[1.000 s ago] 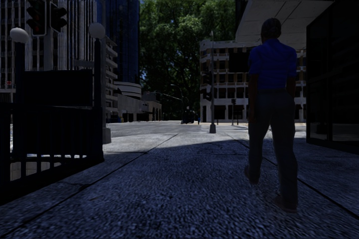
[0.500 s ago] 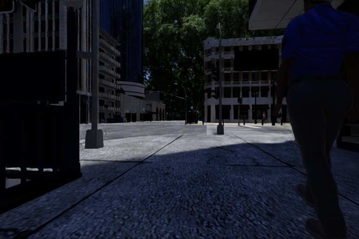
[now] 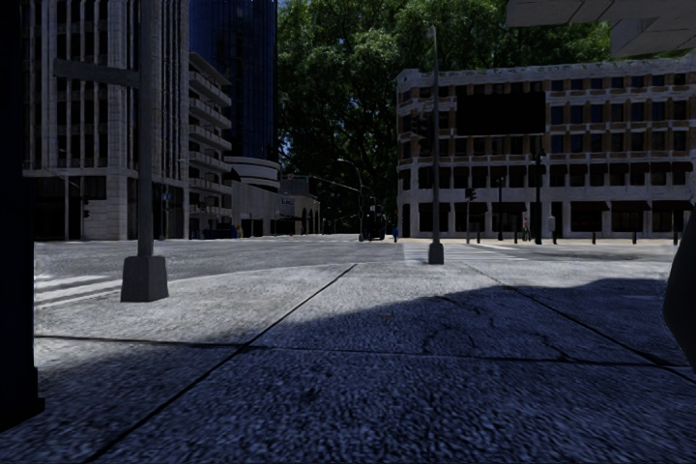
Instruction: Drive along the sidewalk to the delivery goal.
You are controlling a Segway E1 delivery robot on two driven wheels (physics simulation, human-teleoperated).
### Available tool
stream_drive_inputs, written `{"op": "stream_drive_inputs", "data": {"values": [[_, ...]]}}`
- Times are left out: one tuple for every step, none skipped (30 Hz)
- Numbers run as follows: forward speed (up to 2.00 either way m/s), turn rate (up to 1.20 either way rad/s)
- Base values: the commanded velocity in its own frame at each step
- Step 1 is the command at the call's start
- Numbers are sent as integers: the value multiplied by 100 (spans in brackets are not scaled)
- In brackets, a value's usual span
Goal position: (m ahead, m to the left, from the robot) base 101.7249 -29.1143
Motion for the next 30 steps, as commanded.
{"op": "stream_drive_inputs", "data": {"values": [[200,0],[200,0],[200,0],[200,0],[200,0],[200,0],[200,0],[200,0],[200,0],[200,-2],[200,-2],[200,-7],[200,-17],[200,-23],[200,-32],[200,-37],[200,-37],[200,-39],[200,-39],[200,-39],[200,-39],[200,-39],[200,-39],[200,-39],[200,-39],[200,-39],[200,-39],[200,-39],[200,-38],[200,-29]]}}
